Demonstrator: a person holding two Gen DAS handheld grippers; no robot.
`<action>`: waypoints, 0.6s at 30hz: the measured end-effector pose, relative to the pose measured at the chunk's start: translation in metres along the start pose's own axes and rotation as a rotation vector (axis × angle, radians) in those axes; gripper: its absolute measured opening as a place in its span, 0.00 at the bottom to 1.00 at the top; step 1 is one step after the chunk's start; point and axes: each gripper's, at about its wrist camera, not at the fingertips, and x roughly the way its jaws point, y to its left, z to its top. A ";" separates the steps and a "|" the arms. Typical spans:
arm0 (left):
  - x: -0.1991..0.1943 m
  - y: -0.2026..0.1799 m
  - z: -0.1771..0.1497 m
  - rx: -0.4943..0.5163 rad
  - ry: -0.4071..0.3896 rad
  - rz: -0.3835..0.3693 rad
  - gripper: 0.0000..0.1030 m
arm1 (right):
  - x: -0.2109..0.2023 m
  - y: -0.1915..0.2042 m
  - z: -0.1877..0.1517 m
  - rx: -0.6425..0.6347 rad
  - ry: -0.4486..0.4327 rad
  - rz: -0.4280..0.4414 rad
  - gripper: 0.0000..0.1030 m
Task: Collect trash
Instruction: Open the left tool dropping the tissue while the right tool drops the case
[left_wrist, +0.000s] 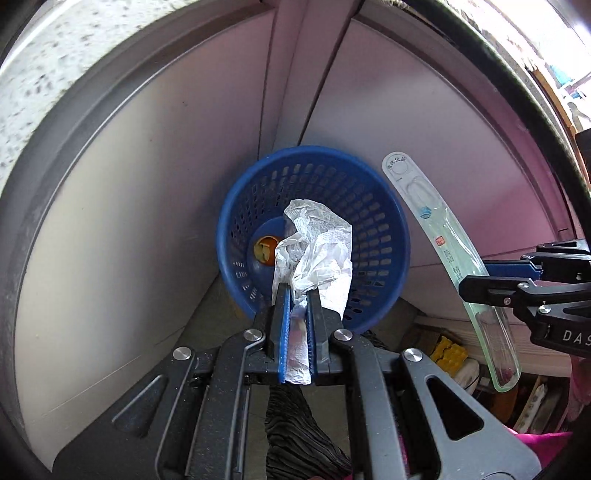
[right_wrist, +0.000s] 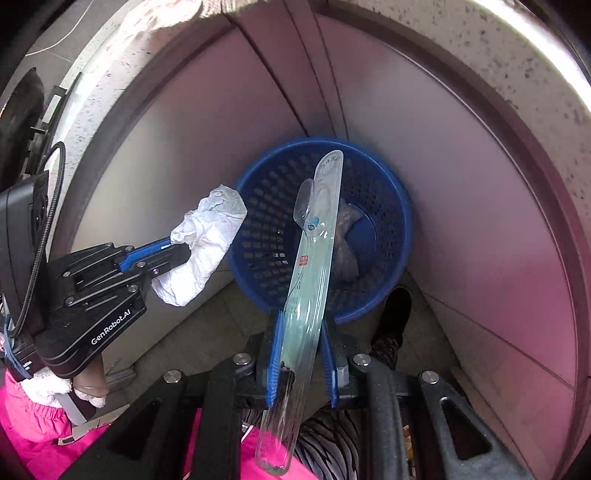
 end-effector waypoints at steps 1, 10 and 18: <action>0.002 -0.002 0.002 0.004 0.003 0.003 0.05 | 0.000 -0.003 0.005 -0.002 0.005 -0.005 0.18; 0.006 -0.008 -0.002 0.019 0.010 0.009 0.06 | 0.003 -0.001 0.008 -0.015 0.001 -0.031 0.20; -0.008 -0.006 -0.002 0.019 -0.011 -0.013 0.34 | -0.019 -0.001 0.009 -0.012 -0.045 -0.032 0.37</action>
